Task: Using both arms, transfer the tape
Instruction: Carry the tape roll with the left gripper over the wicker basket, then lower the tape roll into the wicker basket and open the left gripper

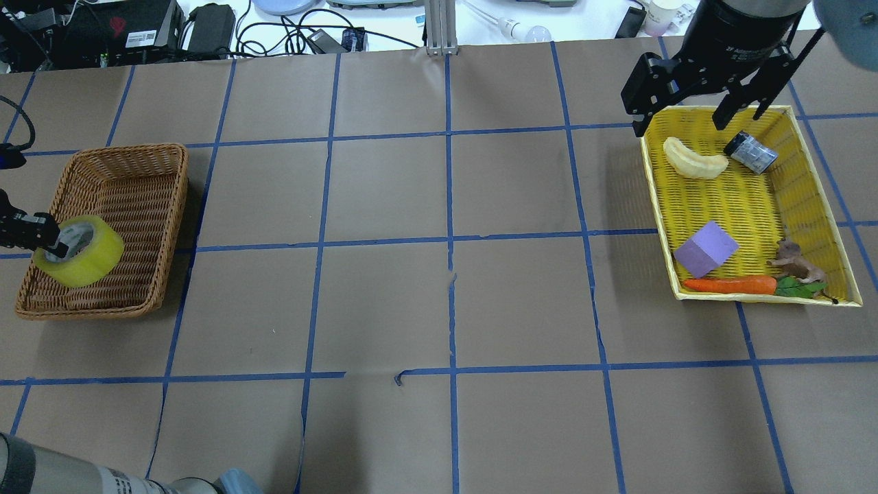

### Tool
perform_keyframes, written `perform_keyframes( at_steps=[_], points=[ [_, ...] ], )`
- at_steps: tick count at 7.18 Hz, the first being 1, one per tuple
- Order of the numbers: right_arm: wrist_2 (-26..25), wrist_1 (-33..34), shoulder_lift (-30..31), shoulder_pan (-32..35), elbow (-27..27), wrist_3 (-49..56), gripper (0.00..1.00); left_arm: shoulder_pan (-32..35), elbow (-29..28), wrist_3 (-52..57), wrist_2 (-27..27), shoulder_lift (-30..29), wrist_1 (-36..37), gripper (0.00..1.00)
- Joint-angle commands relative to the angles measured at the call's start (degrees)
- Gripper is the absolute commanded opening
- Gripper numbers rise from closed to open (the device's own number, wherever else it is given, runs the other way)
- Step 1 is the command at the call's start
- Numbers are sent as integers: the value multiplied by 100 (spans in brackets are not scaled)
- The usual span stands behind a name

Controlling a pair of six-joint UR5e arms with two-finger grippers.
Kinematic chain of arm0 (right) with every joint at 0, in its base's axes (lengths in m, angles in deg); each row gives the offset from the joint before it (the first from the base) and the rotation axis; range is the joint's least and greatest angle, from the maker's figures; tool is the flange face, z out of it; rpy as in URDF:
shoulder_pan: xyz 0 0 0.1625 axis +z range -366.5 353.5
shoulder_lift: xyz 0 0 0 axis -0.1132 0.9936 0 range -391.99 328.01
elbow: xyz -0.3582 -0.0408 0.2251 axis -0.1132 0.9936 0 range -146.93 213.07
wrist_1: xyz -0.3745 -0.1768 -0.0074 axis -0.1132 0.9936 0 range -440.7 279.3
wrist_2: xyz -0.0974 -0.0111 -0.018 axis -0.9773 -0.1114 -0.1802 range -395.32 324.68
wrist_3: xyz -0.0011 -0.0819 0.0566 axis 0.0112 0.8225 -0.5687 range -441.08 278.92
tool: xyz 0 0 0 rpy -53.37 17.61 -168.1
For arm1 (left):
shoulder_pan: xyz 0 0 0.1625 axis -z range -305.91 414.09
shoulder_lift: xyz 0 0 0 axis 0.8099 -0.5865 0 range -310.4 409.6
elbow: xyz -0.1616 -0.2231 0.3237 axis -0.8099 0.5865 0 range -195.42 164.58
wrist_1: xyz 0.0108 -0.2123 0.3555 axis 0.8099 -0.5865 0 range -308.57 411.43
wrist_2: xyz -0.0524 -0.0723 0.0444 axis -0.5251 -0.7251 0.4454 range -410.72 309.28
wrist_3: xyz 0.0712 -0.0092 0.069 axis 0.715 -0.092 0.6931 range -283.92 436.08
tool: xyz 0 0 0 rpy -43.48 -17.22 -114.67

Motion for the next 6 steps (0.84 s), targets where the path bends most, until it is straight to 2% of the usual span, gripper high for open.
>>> perform_keyframes(
  at_steps=[1,3,4,5,6],
  points=[
    [0,-1,1,1,0,-5,100,-14,575,-76,-28,-243,1184,0],
    [0,-1,1,1,-9,-5,100,-5,586,-384,-63,-270,1249,0],
    [0,-1,1,1,0,-5,100,4,569,-307,-64,-252,1493,37],
    [0,-1,1,1,0,4,100,65,464,-341,-20,-95,1626,78],
    [0,-1,1,1,0,4,100,300,228,-341,15,11,1584,90]
  ],
)
